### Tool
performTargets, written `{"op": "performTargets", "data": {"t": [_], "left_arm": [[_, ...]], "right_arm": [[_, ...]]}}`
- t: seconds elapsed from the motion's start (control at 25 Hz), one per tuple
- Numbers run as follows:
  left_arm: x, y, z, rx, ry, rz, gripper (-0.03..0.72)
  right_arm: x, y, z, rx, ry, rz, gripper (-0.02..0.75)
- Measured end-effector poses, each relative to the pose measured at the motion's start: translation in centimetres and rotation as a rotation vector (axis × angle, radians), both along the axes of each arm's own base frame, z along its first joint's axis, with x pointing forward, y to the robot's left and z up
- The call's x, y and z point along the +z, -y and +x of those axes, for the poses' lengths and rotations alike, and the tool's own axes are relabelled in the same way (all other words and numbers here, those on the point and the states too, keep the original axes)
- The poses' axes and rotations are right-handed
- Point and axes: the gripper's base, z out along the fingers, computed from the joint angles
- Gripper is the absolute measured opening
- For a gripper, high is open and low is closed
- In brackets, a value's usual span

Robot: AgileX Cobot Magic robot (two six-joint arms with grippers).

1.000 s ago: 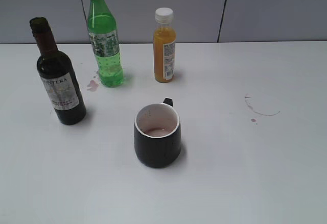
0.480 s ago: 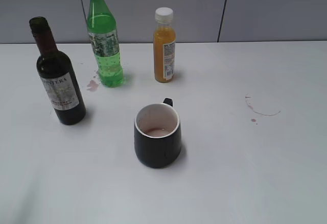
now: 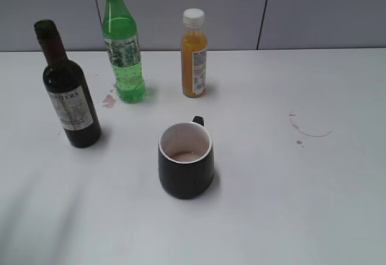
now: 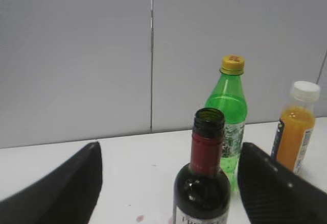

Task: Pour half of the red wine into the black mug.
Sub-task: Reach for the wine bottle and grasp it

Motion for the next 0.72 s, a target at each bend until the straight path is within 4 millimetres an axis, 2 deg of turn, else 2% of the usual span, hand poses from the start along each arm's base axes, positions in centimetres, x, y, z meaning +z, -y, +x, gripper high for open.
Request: {"op": "performTargets", "data": {"t": [0.48, 0.72], "left_arm": [[-4.9, 1.3, 1.4, -0.061, -0.045, 0.124, 0.603], [-7.2, 1.7, 2.5, -0.066, -0.081, 0.123, 0.601]], "right_arm": [[0.0, 0.0, 0.0, 0.000, 0.001, 0.001, 0.583], [0.0, 0.0, 0.0, 0.000, 0.001, 0.001, 0.583]]}}
